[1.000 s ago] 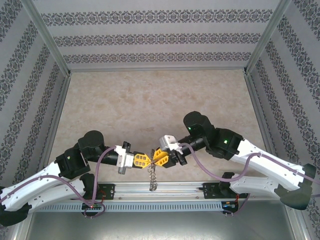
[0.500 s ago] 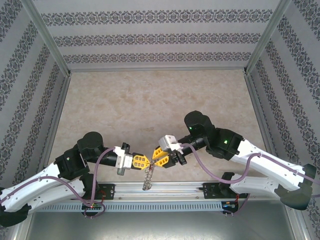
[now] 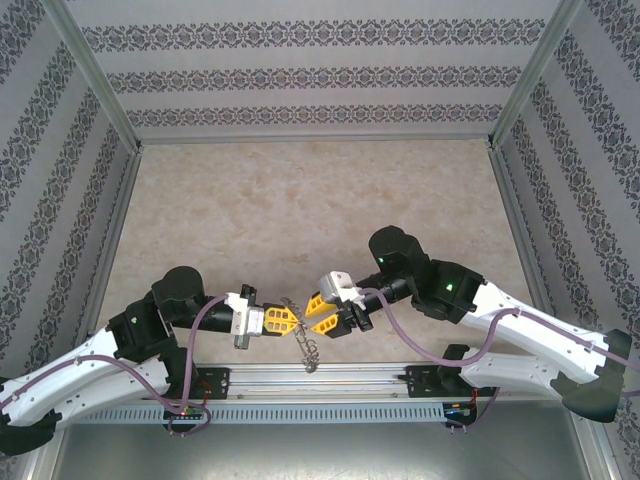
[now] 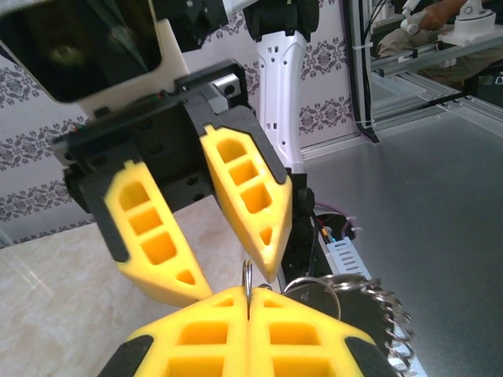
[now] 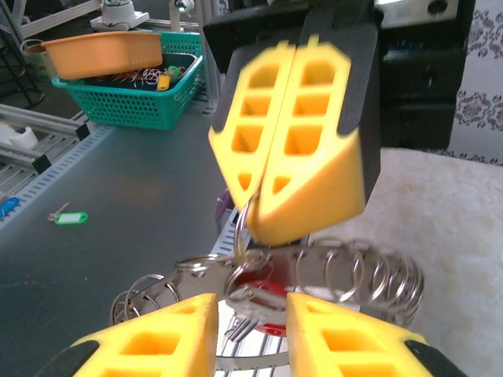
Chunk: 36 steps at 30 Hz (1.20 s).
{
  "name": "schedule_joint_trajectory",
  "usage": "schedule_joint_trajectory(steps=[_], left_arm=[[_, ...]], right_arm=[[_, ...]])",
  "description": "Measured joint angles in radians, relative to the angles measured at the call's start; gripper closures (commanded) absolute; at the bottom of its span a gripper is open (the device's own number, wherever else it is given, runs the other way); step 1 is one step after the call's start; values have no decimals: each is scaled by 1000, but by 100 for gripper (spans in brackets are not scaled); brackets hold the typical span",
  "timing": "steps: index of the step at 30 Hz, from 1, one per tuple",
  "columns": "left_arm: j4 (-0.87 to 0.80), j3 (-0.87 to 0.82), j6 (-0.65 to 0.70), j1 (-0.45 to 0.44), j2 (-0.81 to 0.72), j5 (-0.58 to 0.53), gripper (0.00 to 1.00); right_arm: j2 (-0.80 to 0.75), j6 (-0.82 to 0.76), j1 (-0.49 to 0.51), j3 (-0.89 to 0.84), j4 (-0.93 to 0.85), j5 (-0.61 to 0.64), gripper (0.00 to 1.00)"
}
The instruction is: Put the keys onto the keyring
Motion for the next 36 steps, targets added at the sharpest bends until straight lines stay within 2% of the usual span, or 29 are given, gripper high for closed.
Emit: schedule_joint_trajectory(steps=[11, 13, 17, 21, 22, 27, 36], left_arm=[[19, -3, -6, 0, -4, -10, 100], [22, -5, -7, 0, -4, -10, 100], [28, -8, -7, 0, -4, -9, 100], [34, -9, -7, 0, -4, -9, 100], [35, -9, -7, 0, -4, -9, 100], [37, -9, -7, 0, -9, -9, 100], [37, -10, -7, 0, -19, -10, 100]], right_arm=[[32, 44, 0, -29, 74, -6, 68], [47, 47, 1, -29, 84, -13, 72], [71, 56, 2, -29, 98, -18, 87], [75, 61, 2, -29, 108, -26, 90], [75, 61, 2, -29, 111, -28, 90], [75, 61, 2, -29, 127, -42, 74], [61, 69, 14, -44, 152, -66, 67]])
